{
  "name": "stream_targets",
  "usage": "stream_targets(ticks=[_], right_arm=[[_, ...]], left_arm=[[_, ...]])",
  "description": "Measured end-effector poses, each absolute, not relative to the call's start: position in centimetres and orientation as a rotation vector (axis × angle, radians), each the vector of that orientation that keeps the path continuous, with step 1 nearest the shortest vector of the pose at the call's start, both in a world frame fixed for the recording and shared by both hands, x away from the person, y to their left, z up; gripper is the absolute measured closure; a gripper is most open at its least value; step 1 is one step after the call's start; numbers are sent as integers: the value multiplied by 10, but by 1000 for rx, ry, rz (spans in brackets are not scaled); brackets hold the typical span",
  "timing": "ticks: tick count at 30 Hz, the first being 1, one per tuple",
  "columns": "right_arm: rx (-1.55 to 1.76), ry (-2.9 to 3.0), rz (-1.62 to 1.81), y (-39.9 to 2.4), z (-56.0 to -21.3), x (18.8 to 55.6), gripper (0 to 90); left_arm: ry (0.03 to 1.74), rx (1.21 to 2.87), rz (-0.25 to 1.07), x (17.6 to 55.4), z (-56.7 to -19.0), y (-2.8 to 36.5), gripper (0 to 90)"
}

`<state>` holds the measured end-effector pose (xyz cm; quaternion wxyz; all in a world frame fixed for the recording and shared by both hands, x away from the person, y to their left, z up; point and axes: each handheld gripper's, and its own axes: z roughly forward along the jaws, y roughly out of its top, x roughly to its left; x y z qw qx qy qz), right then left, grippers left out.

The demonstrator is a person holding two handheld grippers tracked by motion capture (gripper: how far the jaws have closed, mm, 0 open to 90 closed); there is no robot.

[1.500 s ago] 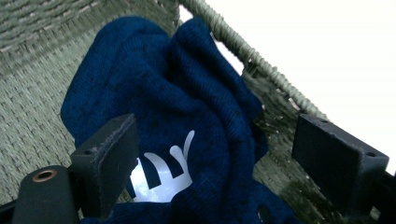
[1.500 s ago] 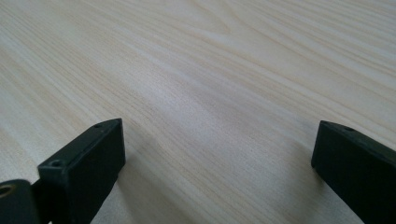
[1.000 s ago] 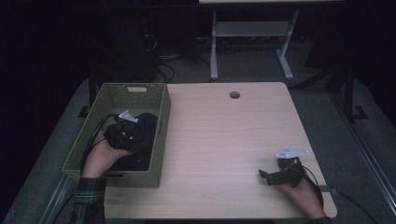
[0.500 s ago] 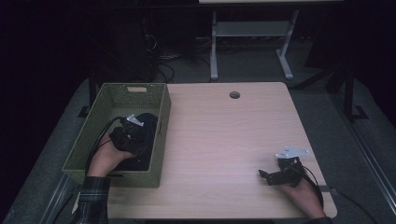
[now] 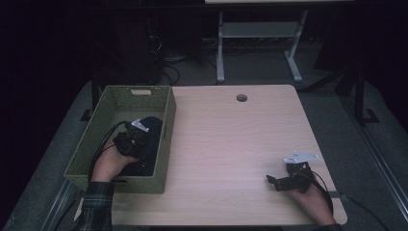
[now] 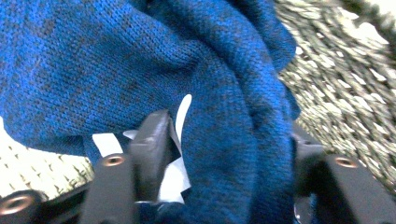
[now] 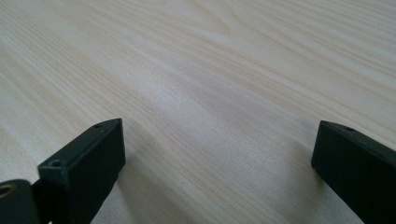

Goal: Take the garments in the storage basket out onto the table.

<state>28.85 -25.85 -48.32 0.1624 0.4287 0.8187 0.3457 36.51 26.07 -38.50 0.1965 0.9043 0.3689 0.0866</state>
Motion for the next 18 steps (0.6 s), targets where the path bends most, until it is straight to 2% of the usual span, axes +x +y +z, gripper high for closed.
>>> stream_targets(ticks=[4, 8, 12, 18], right_arm=[[1222, 2336, 987, -259, -483, 289, 22], [1223, 2336, 986, -258, -483, 288, 22], [1229, 2337, 986, -258, -483, 288, 22], [1229, 2337, 986, -258, -483, 288, 22]], left_arm=[[1029, 2549, 183, 367, -385, 261, 617], [1042, 2531, 158, 368, -383, 265, 713], [1055, 2516, 145, 369, -379, 269, 768], [1061, 2509, 129, 371, -371, 272, 791]])
